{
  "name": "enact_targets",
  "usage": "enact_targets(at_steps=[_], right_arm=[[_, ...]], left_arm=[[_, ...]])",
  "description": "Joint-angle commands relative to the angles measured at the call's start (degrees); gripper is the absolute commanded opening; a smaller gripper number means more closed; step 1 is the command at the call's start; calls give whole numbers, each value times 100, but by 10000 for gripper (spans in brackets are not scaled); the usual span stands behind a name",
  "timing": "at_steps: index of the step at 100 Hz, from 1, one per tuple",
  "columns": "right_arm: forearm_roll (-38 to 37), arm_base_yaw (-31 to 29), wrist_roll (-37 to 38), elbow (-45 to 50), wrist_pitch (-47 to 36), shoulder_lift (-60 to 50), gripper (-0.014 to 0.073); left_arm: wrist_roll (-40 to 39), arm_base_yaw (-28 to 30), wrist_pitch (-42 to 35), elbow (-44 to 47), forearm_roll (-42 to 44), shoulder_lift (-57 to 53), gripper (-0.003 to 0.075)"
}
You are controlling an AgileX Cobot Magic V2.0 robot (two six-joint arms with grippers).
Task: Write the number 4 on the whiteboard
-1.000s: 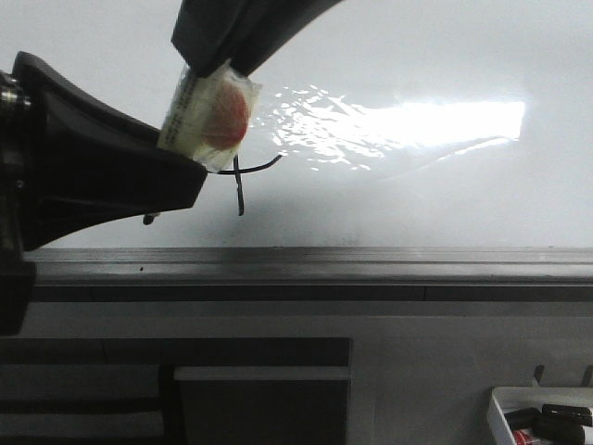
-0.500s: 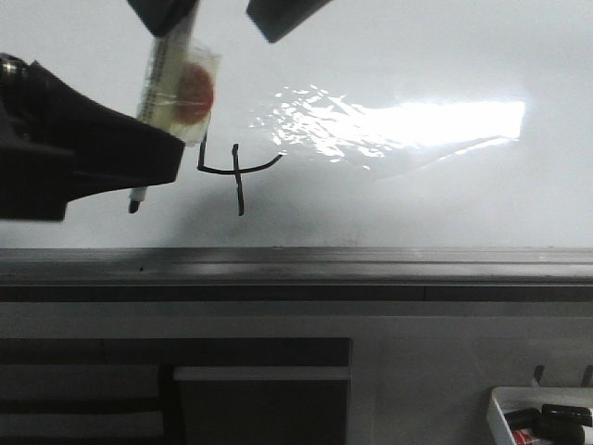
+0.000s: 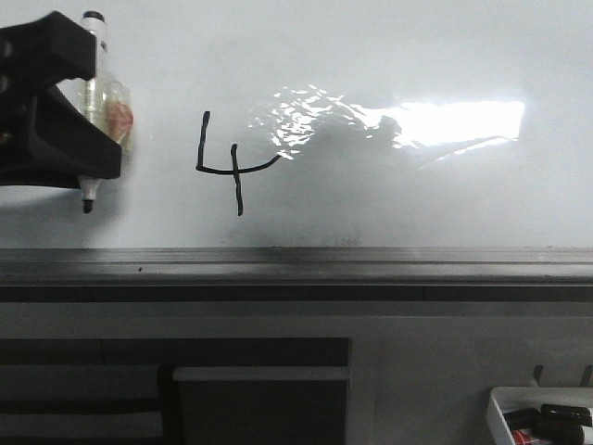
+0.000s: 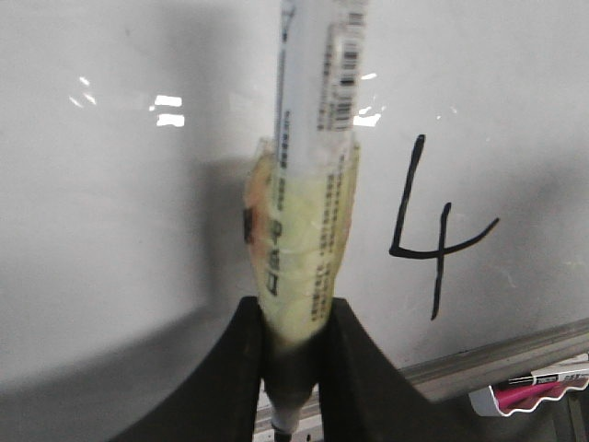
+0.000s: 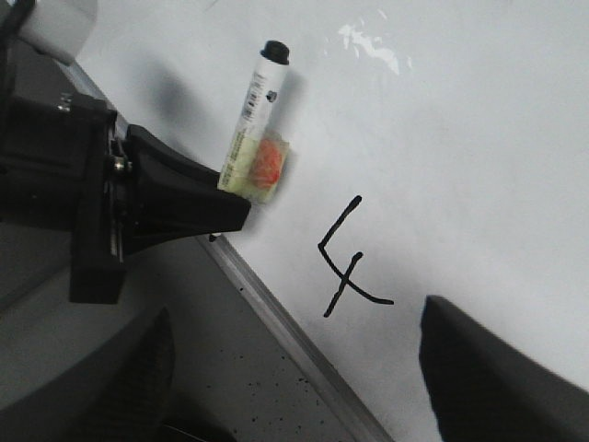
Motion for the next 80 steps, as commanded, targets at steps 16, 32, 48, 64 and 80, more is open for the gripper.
enact_targets(at_steps=[16,32,48,64,80], right_arm=[[-6,-42,-9,-185,-276,-178,491],[-6,-42,-9,-185,-171,-178,491],[-6,-42,-9,-185,-162,-178,491],[-6,-42,-9,-185,-159,-178,491],[-6,-42,-9,-185,-159,-178,491]], left_arm=[[-35,21,179,-611,21,528,-20],[-35,60,141,-663,40,543,-20],[-25,281,250,-663,44,543,113],[-25,367,290,-663,44,466,379],[7,367,487,-663,84,231,430]])
